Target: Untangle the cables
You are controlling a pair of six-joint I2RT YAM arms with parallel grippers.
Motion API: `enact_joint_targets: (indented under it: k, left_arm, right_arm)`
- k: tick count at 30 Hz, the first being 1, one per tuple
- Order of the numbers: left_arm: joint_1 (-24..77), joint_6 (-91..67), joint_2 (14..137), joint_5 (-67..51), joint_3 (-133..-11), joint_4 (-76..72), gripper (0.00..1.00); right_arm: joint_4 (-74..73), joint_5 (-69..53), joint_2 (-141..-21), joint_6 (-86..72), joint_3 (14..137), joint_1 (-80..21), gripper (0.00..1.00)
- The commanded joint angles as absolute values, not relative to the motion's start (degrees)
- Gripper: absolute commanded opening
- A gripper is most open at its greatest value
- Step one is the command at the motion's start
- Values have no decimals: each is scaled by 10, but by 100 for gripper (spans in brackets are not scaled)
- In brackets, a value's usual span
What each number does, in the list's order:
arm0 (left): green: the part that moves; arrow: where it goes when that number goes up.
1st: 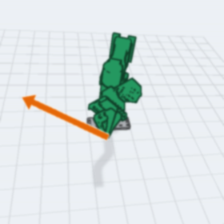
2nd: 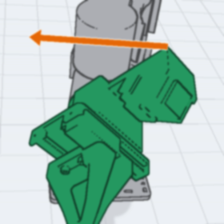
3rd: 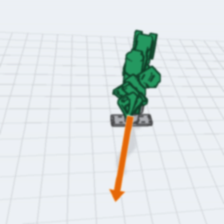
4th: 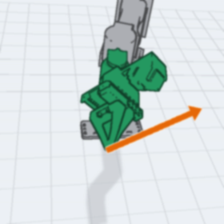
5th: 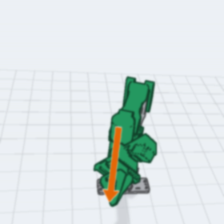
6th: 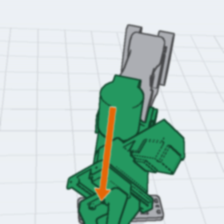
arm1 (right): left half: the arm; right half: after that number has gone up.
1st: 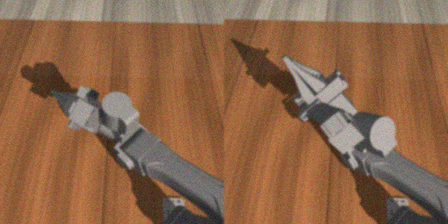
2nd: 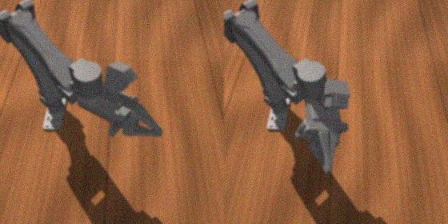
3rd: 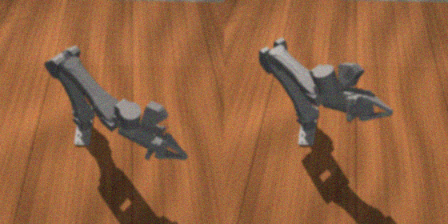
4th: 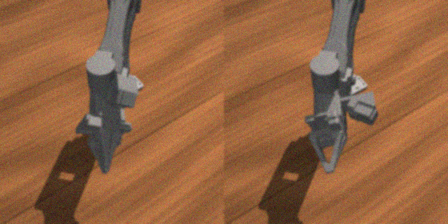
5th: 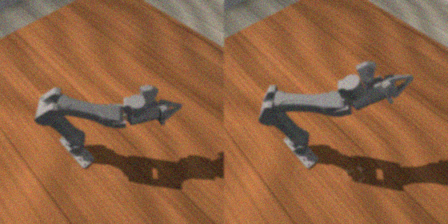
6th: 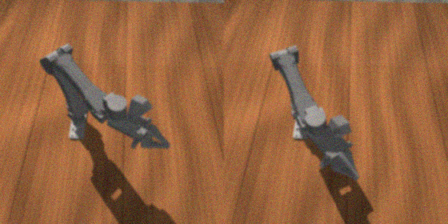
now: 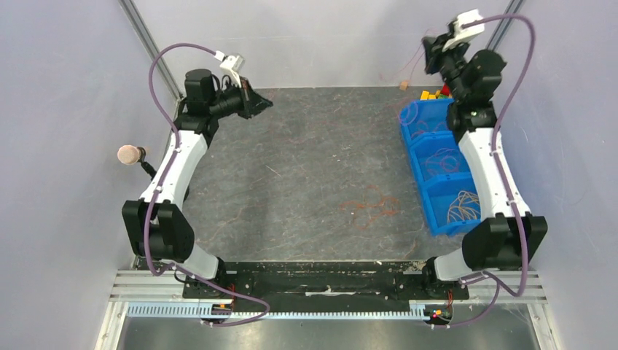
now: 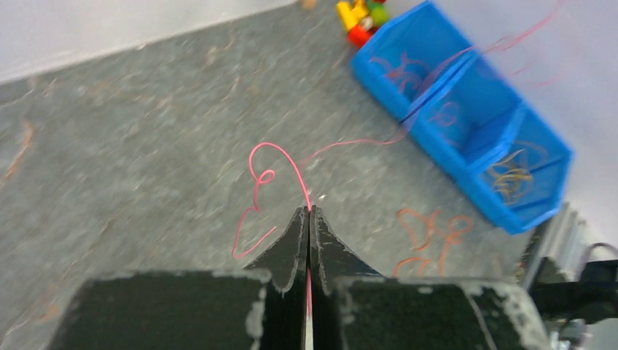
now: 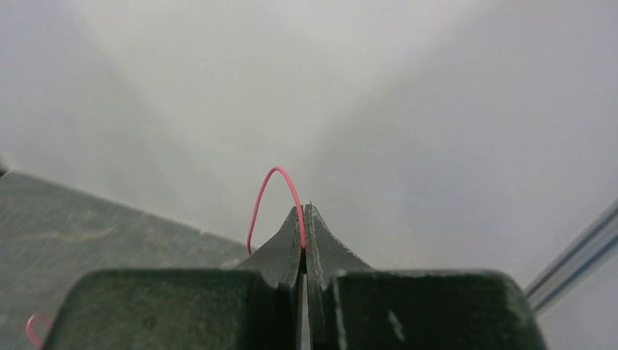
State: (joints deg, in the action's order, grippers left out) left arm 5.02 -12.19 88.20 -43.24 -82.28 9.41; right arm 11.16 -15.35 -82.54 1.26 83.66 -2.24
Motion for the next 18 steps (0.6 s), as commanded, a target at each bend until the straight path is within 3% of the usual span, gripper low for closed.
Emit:
enact_joint_targets:
  k: [1,6,12,13,15,18]
  left_arm:
    - [52,40,872,-357,-784,180,2]
    - [73,191,925,-279,-764,272,2]
    - [70,248,994,-180,-780,324,2]
    - [69,253,1000,-213,-796,339,8]
    - [69,258,990,-324,-812,354,38]
    - [72,186,935,-476,-792,247,75]
  right_arm:
    - [110,-217,-873,-69,959,27,0]
    - [131,-309,-880,-159,995,27,0]
    - [154,-307,-871,-199,1022,26,0]
    - [161,-315,-871,-212,1025,26,0]
    - [171,-332,-870,-245,1027,21,0]
    - [183,-362,-857,-264,995,-5,0]
